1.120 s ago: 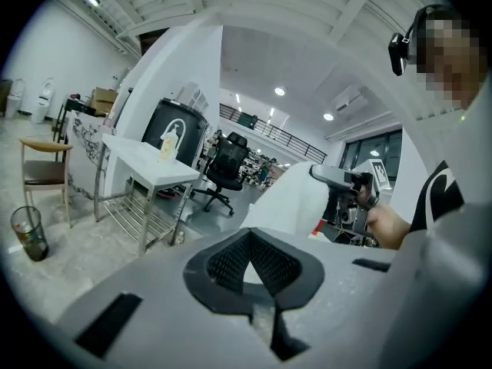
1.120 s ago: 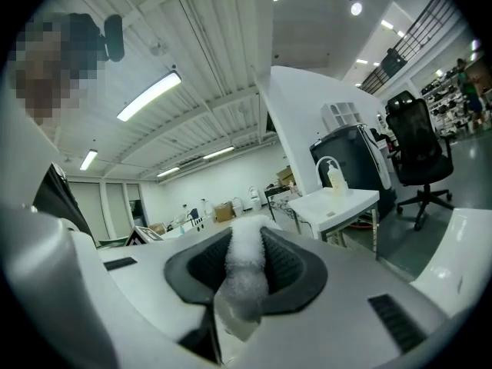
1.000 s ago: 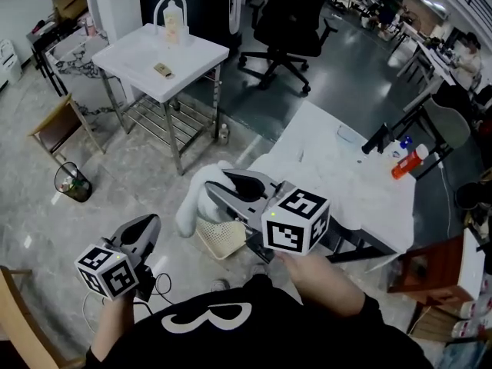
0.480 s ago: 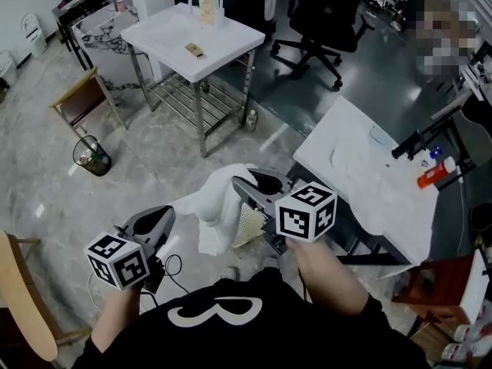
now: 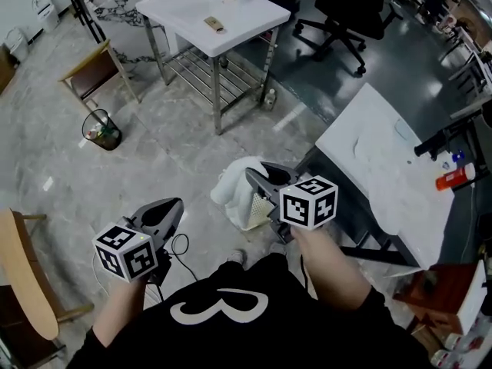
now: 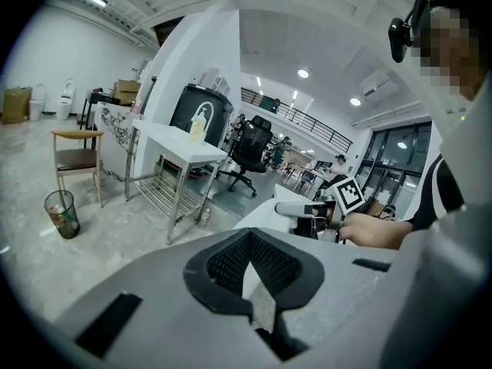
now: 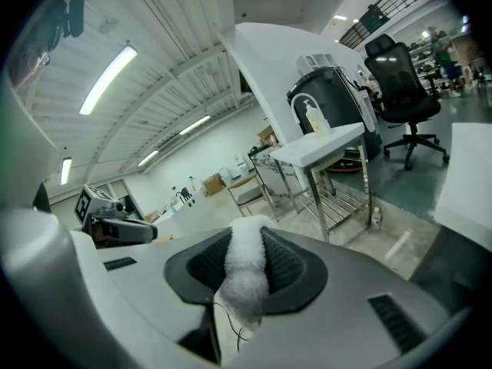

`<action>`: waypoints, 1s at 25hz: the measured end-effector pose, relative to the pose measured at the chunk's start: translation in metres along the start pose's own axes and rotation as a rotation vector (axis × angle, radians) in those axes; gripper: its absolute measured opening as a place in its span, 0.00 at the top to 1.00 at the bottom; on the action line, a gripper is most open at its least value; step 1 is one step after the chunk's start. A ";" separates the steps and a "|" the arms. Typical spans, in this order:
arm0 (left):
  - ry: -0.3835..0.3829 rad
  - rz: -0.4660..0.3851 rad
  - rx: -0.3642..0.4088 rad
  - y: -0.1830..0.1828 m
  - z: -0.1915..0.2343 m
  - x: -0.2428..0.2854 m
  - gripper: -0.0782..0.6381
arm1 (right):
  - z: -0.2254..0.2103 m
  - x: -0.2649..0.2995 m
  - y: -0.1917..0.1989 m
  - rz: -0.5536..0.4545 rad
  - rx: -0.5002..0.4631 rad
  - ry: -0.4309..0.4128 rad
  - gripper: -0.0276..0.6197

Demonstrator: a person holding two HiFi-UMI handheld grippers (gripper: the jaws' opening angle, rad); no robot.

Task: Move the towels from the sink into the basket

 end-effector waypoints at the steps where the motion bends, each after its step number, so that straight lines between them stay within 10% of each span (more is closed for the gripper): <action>1: -0.004 0.006 -0.010 0.004 0.003 0.003 0.88 | -0.007 0.005 0.007 0.016 0.007 0.014 0.80; 25: -0.045 0.232 -0.115 0.093 0.065 0.122 0.88 | -0.167 0.124 0.157 0.389 0.156 0.227 0.80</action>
Point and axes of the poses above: the fingertips, and each gripper's own axes: x forward along the fingers, z to its left, y out of its underside, the point moved 8 cm from there along -x, backward along the fingers, and after that the axes turned 12 degrees about y, right-handed, at the moved point
